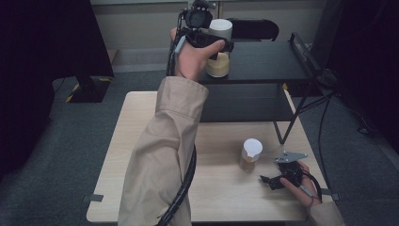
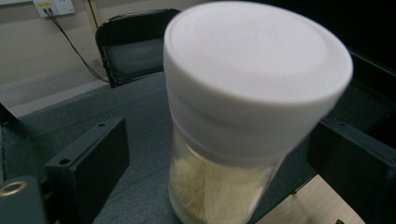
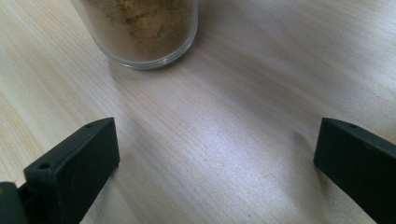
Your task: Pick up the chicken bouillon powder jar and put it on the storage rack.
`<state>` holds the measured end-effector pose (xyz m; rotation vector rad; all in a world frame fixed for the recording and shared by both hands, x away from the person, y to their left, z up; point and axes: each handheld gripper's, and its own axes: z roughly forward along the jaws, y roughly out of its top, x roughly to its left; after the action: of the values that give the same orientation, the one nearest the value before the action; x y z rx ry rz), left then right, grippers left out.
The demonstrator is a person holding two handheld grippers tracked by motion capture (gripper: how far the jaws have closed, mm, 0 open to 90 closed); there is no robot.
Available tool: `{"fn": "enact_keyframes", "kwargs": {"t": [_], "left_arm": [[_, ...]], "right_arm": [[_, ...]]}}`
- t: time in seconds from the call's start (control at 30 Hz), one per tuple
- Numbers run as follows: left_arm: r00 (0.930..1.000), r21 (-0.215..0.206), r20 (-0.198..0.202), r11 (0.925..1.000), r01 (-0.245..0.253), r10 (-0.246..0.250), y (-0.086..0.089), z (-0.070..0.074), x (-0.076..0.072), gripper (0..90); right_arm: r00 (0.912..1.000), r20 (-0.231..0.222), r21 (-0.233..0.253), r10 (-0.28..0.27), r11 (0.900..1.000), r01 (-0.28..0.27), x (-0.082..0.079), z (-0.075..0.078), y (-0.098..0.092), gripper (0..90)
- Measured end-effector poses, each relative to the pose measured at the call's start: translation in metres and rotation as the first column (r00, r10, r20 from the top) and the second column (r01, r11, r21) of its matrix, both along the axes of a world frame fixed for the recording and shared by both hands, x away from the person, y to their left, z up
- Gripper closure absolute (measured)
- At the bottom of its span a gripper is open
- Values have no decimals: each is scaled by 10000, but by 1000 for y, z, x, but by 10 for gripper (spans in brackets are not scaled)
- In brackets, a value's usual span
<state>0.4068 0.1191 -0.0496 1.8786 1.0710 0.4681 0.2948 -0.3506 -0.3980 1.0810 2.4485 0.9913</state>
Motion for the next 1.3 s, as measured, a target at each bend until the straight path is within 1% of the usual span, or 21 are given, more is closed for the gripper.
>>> {"fn": "enact_keyframes", "kwargs": {"t": [0.1, 0.17, 0.23, 0.3, 0.37, 0.43, 0.47, 0.57, 0.67, 0.77, 0.83, 0.87, 0.9, 0.93, 1.0, 1.1, 1.17, 1.3], "left_arm": [[10000, -64, 11, 10000, -68, 68, 4, -3, -5, 22], [10000, -91, 18, 10000, -39, 39, 7, -6, -8, 19], [10000, 10, 54, 10000, 35, -35, 9, -7, -11, 10], [9999, -2, 106, 10000, 46, -46, 12, -9, -15, 10], [9995, -16, 217, 9998, 211, -210, 15, -13, -18, 10], [9997, -115, 77, 9997, 212, -211, 17, -17, -21, 9], [9998, -174, 74, 9996, 211, -209, 18, -19, -23, 10], [9987, -310, 172, 9983, 491, -486, 24, -25, -30, 12], [9975, -477, 271, 9967, 664, -651, 30, -29, -36, 14], [9955, -723, 333, 9933, 906, -883, 36, -34, -41, 15], [9927, -666, 384, 9909, 1168, -1145, 37, -39, -44, 15], [9913, -732, 386, 9890, 1287, -1261, 38, -42, -46, 17], [9913, -732, 386, 9890, 1287, -1261, 38, -42, -46, 16], [9894, -729, 438, 9872, 1417, -1388, 38, -47, -49, 17], [9868, -733, 483, 9848, 1578, -1545, 39, -51, -51, 19], [9837, -916, 499, 9800, 1769, -1729, 41, -60, -54, 19], [9814, -884, 519, 9780, 1887, -1846, 41, -65, -55, 20], [9755, -1004, 592, 9710, 2169, -2118, 42, -74, -58, 21]], "right_arm": [[10000, -3, 0, -2, 10000, 2, 0, 0, 0, 0], [10000, -4, -1, -2, 10000, 2, 0, 0, 0, 0], [10000, -3, 0, -3, 10000, 3, 0, 0, 0, 0], [10000, -3, 1, -2, 10000, 2, 0, 0, 0, 0], [10000, -10, -8, 0, 10000, 0, 0, 0, 0, 0], [10000, -10, -6, 1, 10000, -1, 0, 0, 0, 0], [10000, -11, -8, 1, 10000, -1, 0, 0, 0, 0], [10000, -10, -5, 1, 10000, -1, 0, 0, 0, 0], [10000, -13, -6, 1, 10000, -1, 0, 0, 0, 0], [10000, -9, -5, 5, 10000, -5, 0, 0, 0, 0], [10000, -10, -7, 7, 10000, -7, 0, 0, 0, 0], [10000, -10, -7, 11, 10000, -11, 0, 0, 0, 0], [10000, -10, -7, 11, 10000, -11, 0, 0, 0, 0], [10000, -9, -6, 13, 10000, -13, 0, 0, 0, 0], [10000, -16, -5, 8, 10000, -8, 0, 0, 0, 0], [10000, -14, -6, 10, 10000, -10, 0, 0, 0, 0], [10000, -14, -5, 10, 10000, -10, 0, 0, 0, 0], [10000, -12, -4, 9, 10000, -9, 0, 0, 0, 0]]}}
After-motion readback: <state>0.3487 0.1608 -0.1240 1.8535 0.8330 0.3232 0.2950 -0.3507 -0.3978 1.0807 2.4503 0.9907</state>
